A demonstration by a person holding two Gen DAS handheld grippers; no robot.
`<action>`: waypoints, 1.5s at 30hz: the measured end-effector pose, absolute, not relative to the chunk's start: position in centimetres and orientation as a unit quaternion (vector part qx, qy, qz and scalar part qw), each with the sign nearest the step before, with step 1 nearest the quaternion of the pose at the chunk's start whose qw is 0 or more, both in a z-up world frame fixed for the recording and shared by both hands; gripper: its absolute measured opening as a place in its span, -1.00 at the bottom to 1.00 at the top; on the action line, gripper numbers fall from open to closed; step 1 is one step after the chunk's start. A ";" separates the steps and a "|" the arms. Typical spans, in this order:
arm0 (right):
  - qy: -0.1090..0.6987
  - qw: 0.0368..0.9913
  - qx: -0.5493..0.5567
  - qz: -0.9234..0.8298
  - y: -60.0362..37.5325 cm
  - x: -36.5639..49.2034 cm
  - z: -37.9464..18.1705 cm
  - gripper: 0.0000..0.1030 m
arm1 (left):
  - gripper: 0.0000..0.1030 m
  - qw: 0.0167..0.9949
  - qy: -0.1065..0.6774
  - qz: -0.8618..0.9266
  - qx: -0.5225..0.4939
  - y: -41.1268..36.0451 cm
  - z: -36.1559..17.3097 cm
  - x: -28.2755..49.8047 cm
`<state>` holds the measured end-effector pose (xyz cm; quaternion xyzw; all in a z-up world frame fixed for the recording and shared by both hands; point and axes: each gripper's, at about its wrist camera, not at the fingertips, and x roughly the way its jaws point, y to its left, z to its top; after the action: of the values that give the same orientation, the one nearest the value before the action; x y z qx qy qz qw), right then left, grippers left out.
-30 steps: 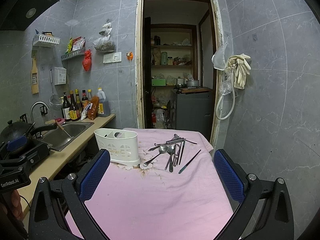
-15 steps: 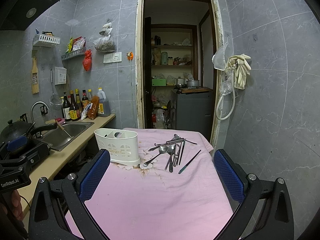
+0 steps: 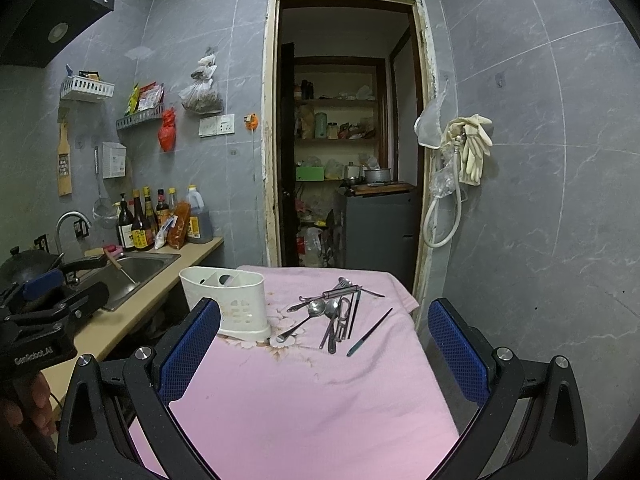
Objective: Organize utensils
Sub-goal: 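Grasp a steel spoon with the left tool while the right tool grasps the black chopstick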
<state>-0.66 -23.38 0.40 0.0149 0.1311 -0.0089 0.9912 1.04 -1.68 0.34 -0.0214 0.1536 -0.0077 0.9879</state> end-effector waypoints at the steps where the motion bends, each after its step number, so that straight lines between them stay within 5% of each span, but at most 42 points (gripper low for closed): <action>1: 0.128 0.991 0.017 -0.013 -23.7 -0.6 0.4 0.98 | 0.99 0.988 0.153 -0.009 -0.023 -1.8 0.4 1.2; 12: 0.154 0.986 0.051 -0.029 -30.4 5.6 0.5 0.98 | 0.99 0.986 0.160 -0.046 -0.012 -4.8 0.6 6.5; 27: 0.225 0.972 0.059 0.034 -40.2 24.8 -4.1 0.95 | 0.99 0.972 0.206 -0.115 -0.017 -14.3 -2.2 22.9; 34: 0.299 0.948 0.082 0.067 -40.3 31.9 -10.0 0.20 | 0.61 0.960 0.258 -0.107 -0.002 -17.5 -5.9 30.0; 45: 0.417 0.893 0.133 0.102 -37.2 39.1 -21.2 -0.38 | 0.19 0.916 0.399 -0.039 0.007 -17.9 -15.0 37.9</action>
<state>39.11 -37.18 -21.20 0.1330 0.4171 0.1024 0.8933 37.93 -17.92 -15.00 0.0073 0.3991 -0.0387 0.9161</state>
